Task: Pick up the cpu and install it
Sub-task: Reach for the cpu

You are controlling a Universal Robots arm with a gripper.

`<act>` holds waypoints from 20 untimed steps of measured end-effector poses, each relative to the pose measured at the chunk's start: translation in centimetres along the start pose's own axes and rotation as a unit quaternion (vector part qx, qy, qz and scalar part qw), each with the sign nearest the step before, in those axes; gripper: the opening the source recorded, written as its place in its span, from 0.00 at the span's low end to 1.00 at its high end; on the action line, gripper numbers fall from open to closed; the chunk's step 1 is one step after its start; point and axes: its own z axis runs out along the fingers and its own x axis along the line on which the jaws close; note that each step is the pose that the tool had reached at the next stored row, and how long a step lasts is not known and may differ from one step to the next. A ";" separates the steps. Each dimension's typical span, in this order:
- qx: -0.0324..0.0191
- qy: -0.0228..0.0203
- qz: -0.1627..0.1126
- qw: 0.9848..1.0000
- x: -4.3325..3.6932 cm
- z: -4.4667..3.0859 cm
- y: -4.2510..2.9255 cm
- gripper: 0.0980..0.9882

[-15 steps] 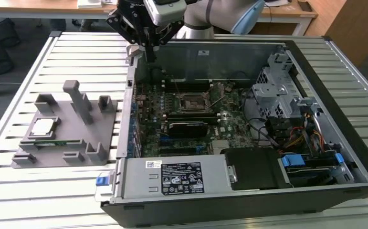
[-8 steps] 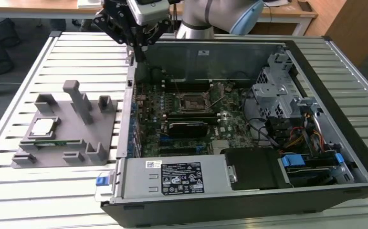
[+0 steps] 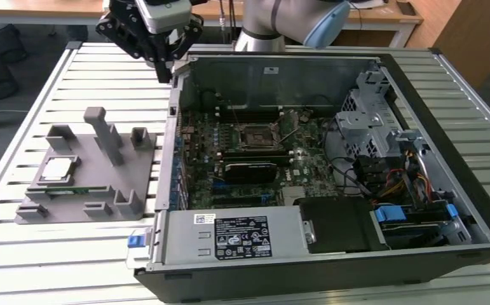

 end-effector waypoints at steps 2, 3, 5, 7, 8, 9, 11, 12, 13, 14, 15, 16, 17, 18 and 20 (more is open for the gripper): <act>0.000 0.000 0.000 1.000 0.65 -0.01 -0.05 0.01; 0.000 0.000 0.000 1.000 1.00 -0.01 -0.08 0.01; 0.000 0.000 0.000 1.000 1.74 -0.03 -0.12 0.01; 0.000 0.000 0.000 1.000 2.49 -0.04 -0.15 0.01; 0.000 0.000 0.000 1.000 2.86 -0.04 -0.15 0.01; 0.000 0.000 0.000 1.000 3.23 -0.04 -0.16 0.01; 0.000 0.000 0.000 1.000 4.00 -0.02 -0.12 0.01; 0.000 0.000 0.000 1.000 4.36 -0.01 -0.09 0.01; 0.000 0.000 0.000 1.000 4.70 0.00 -0.04 0.01; 0.000 0.000 0.000 1.000 5.05 0.02 0.02 0.01; 0.000 0.000 0.000 1.000 5.39 0.05 0.09 0.01; 0.000 0.000 0.000 1.000 5.75 0.07 0.16 0.01; 0.000 0.000 0.000 1.000 6.10 0.09 0.21 0.01; 0.000 0.000 0.000 1.000 6.48 0.11 0.24 0.01; 0.000 0.000 0.000 1.000 7.29 0.14 0.29 0.01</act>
